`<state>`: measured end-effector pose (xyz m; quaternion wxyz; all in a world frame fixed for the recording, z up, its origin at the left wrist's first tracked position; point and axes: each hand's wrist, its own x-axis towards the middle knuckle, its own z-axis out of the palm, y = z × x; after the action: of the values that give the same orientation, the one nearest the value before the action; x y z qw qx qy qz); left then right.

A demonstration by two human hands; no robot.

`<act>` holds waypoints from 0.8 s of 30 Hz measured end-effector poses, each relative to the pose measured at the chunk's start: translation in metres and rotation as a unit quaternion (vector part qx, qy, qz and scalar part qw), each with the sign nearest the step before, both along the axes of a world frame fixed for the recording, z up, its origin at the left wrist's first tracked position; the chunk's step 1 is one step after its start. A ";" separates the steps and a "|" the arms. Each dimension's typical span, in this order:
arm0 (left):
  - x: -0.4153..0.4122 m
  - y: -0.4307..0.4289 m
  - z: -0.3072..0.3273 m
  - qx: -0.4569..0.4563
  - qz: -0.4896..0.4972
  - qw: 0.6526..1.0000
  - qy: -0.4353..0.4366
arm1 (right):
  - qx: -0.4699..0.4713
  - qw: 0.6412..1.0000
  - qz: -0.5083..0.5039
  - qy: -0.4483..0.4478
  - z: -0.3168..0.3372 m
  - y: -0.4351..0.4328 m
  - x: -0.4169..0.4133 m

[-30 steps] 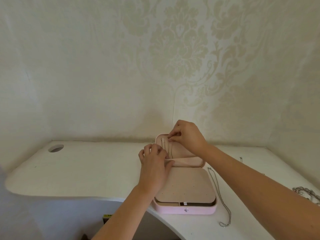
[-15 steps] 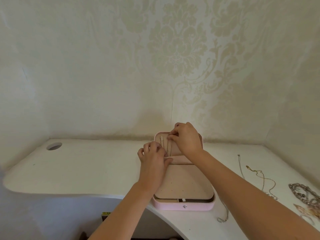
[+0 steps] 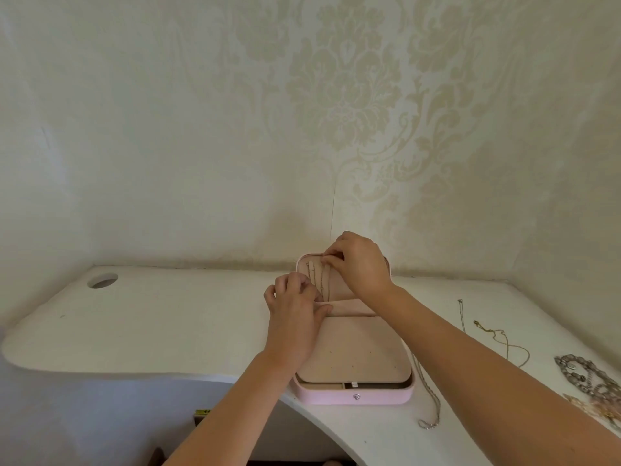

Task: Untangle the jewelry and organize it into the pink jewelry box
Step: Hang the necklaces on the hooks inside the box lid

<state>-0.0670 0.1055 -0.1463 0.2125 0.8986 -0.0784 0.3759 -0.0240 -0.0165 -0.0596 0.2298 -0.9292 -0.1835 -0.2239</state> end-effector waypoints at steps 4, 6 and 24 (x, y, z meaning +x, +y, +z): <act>0.000 0.001 -0.001 -0.002 -0.001 1.000 -0.002 | 0.036 0.999 0.004 -0.004 -0.001 0.001 0.000; 0.000 0.000 -0.002 -0.004 -0.001 1.000 -0.002 | 0.017 1.000 0.008 -0.010 -0.001 0.001 0.000; -0.001 0.001 -0.001 0.002 0.003 1.000 -0.005 | -0.019 0.987 0.091 0.128 0.017 -0.012 0.020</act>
<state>-0.0679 0.1067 -0.1469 0.2090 0.8973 -0.0772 0.3812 -0.0042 -0.0286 -0.0422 0.2532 -0.9338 -0.2408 -0.0774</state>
